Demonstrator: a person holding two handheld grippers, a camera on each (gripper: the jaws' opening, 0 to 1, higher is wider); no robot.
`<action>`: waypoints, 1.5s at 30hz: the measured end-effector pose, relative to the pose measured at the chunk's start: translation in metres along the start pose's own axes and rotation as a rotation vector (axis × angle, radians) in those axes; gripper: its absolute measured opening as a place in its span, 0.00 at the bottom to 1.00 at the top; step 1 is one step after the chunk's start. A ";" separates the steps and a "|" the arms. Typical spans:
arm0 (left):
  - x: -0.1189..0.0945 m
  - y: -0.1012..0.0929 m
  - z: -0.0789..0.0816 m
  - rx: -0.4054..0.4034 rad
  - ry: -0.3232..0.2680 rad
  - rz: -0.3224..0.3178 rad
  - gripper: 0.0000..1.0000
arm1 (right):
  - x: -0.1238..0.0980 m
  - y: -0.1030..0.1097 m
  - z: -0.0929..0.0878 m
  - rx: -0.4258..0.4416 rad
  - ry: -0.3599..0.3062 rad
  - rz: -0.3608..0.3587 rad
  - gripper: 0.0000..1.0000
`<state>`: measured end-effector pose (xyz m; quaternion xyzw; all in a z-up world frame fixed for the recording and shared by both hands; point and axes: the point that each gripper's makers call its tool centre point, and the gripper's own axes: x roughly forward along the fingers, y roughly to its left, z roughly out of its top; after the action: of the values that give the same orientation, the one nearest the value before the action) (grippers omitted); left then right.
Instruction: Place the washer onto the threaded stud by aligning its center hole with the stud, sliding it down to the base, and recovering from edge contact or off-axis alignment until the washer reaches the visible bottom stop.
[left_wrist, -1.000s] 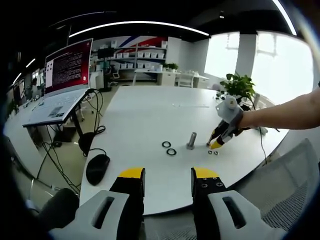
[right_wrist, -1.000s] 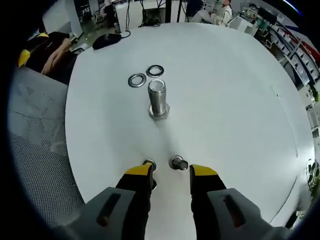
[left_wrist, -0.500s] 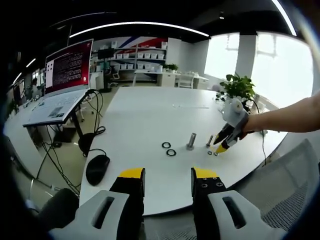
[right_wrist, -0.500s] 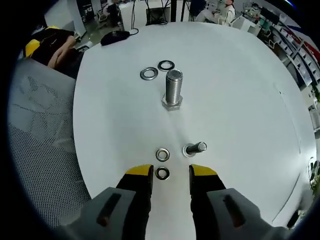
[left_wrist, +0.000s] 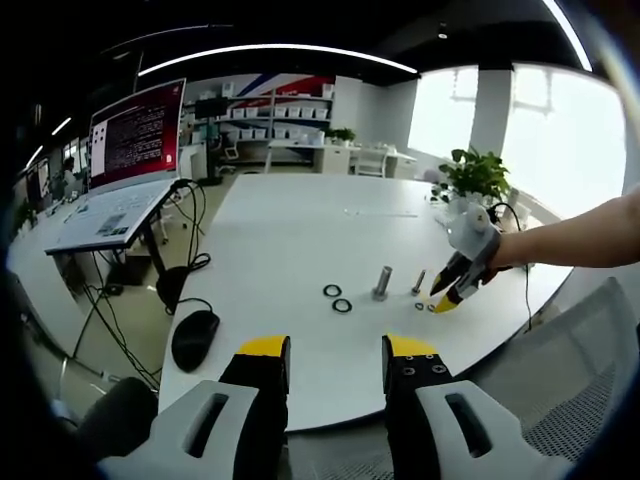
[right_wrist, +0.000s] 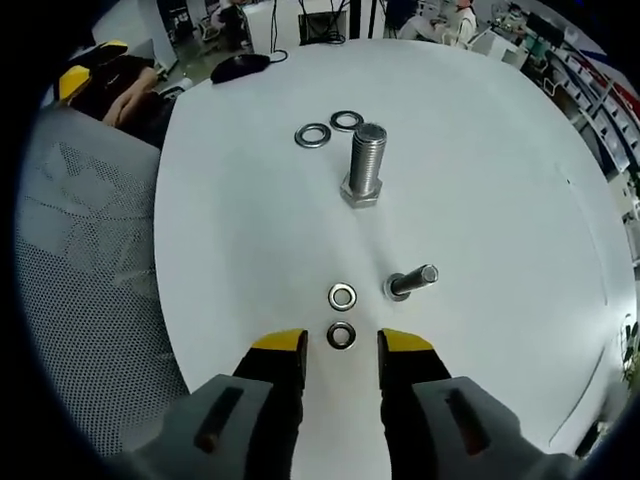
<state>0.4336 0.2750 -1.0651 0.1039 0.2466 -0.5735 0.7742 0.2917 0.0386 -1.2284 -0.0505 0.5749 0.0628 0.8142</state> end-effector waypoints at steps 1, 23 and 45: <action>0.000 0.000 0.000 0.000 -0.001 0.001 0.35 | 0.000 0.001 0.000 -0.002 0.000 0.003 0.30; 0.000 0.001 0.001 -0.001 -0.009 0.002 0.35 | 0.012 0.001 -0.005 -0.147 0.098 0.031 0.15; 0.000 0.000 0.001 -0.003 -0.008 0.006 0.35 | 0.009 0.008 -0.007 -0.237 0.198 0.002 0.16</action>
<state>0.4341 0.2751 -1.0642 0.1012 0.2443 -0.5712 0.7771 0.2867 0.0458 -1.2391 -0.1518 0.6409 0.1256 0.7419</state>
